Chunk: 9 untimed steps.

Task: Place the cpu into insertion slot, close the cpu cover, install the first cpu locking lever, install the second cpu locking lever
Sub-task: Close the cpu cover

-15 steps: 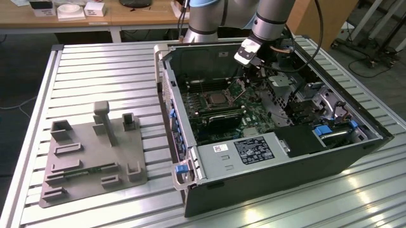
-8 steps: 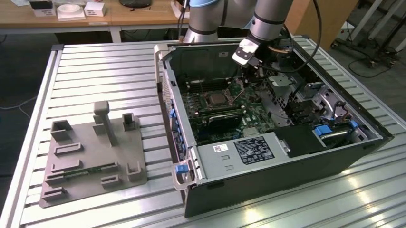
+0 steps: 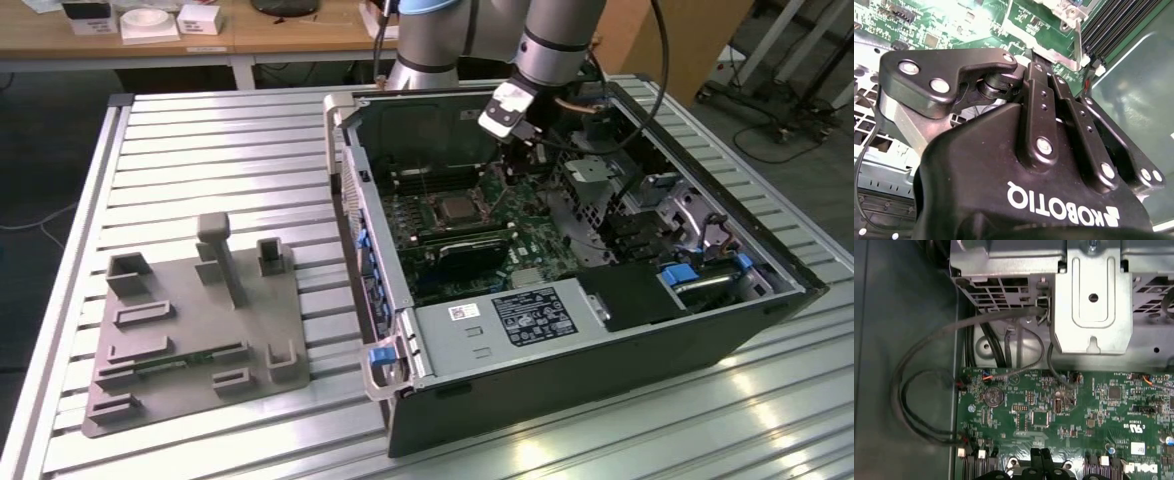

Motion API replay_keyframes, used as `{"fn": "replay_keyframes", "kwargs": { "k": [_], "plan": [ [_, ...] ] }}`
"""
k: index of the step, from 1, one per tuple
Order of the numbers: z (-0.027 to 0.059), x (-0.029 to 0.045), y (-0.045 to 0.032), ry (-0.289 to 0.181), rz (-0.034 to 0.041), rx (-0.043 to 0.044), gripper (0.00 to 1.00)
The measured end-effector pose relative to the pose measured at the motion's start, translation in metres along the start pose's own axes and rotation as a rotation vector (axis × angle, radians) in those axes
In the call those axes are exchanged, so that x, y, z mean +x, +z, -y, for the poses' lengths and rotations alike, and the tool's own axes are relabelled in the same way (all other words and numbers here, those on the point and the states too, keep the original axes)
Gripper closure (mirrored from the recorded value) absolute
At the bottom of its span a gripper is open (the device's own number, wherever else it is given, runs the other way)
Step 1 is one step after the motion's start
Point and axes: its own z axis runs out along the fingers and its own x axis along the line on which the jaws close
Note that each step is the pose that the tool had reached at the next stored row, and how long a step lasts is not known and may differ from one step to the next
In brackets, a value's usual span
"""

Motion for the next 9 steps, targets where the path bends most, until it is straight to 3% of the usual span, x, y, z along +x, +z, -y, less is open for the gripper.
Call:
{"fn": "replay_keyframes", "kwargs": {
  "k": [9],
  "plan": [
    [0.0068, 0.0001, -0.0001, -0.001, 0.0, 0.0001, 0.9]
  ]
}}
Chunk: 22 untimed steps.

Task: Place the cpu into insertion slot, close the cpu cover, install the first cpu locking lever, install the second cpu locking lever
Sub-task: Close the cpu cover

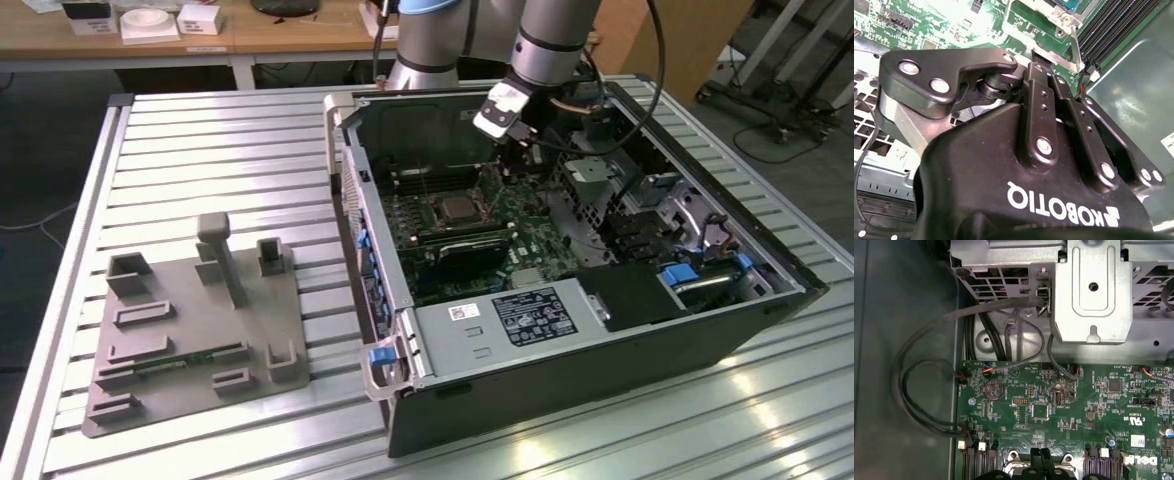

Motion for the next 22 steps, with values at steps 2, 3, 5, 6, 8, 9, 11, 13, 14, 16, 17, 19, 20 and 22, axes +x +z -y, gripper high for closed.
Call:
{"fn": "replay_keyframes", "kwargs": {
  "k": [2, 3, 5, 6, 8, 9, 11, 13, 14, 16, 17, 19, 20, 22],
  "plan": [
    [0.0015, 0.0, 0.0, -0.002, 0.0, 0.0001, 0.9],
    [0.0022, 0.0001, 0.0, -0.003, -0.0001, 0.0, 0.9],
    [0.0038, 0.0001, -0.0001, -0.004, 0.0, 0.0001, 0.9],
    [0.0046, 0.0001, -0.0001, -0.005, -0.0001, 0.0001, 0.9],
    [0.0061, 0.0001, -0.0001, -0.006, -0.0001, 0.0001, 0.9],
    [0.0071, 0.0001, -0.0001, -0.006, -0.0001, 0.0001, 0.9],
    [0.0093, 0.0002, -0.0001, -0.008, -0.0001, 0.0002, 0.9],
    [0.0114, 0.0002, -0.0001, -0.01, -0.0002, 0.0003, 0.9],
    [0.0125, 0.0002, -0.0002, -0.011, -0.0001, 0.0003, 0.9],
    [0.0148, 0.0003, -0.0002, -0.012, -0.0002, 0.0003, 0.9],
    [0.016, 0.0003, -0.0002, -0.013, -0.0002, 0.0003, 0.9],
    [0.0184, 0.0003, -0.0002, -0.014, -0.0002, 0.0004, 0.9],
    [0.0196, 0.0004, -0.0002, -0.015, -0.0002, 0.0004, 0.9],
    [0.0216, 0.0004, -0.0003, -0.017, -0.0002, 0.0005, 0.9]
  ]
}}
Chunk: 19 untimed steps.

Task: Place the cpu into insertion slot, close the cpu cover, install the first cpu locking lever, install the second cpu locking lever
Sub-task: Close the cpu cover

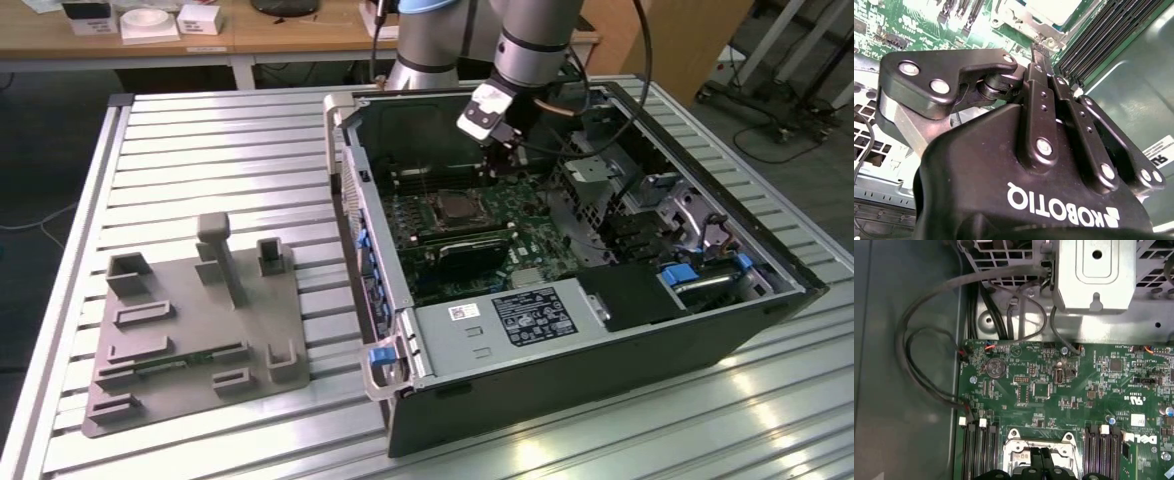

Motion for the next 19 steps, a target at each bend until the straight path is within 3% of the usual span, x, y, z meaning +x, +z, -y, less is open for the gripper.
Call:
{"fn": "replay_keyframes", "kwargs": {
  "k": [19],
  "plan": [
    [0.0162, 0.0005, 0.0025, -0.013, -0.0002, 0.0004, 0.9]
  ]
}}
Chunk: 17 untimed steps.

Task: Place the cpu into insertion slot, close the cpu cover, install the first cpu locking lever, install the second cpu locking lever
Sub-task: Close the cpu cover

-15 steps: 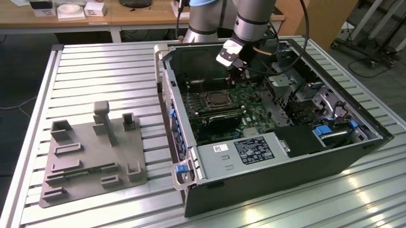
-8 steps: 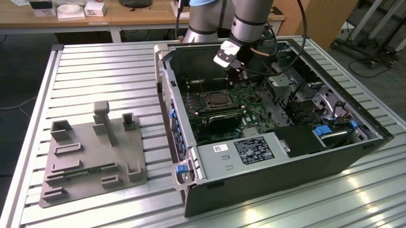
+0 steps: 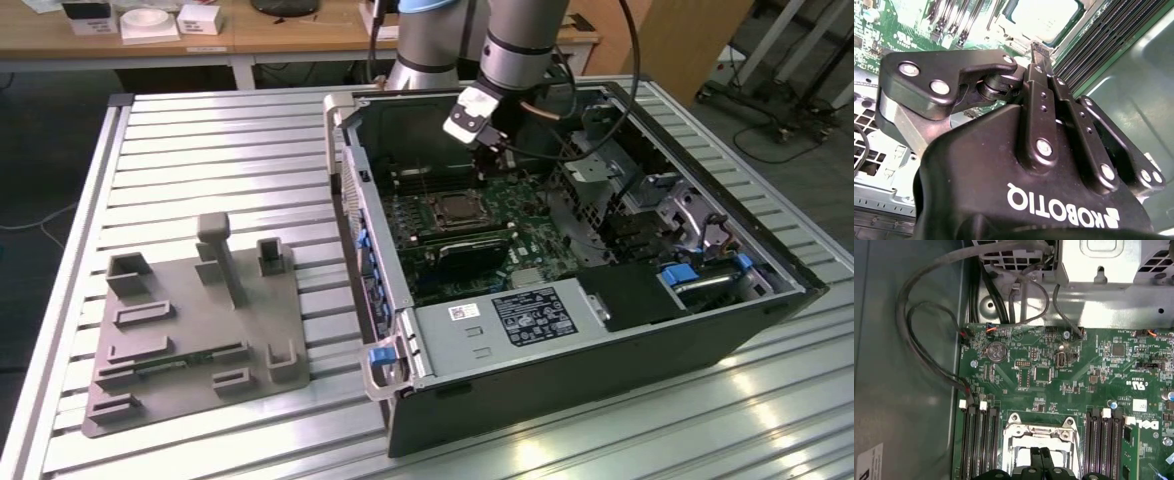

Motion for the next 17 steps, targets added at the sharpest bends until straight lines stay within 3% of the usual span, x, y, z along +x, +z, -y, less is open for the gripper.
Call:
{"fn": "replay_keyframes", "kwargs": {
  "k": [6, 13, 17],
  "plan": [
    [0.0071, 0.0003, 0.0006, -0.001, -0.0001, -0.0001, 0.9],
    [0.0225, 0.0011, 0.0009, -0.001, -0.0001, -0.0001, 0.9],
    [0.026, 0.0012, 0.0011, -0.001, 0.0002, 0.0001, 0.9]
  ]
}}
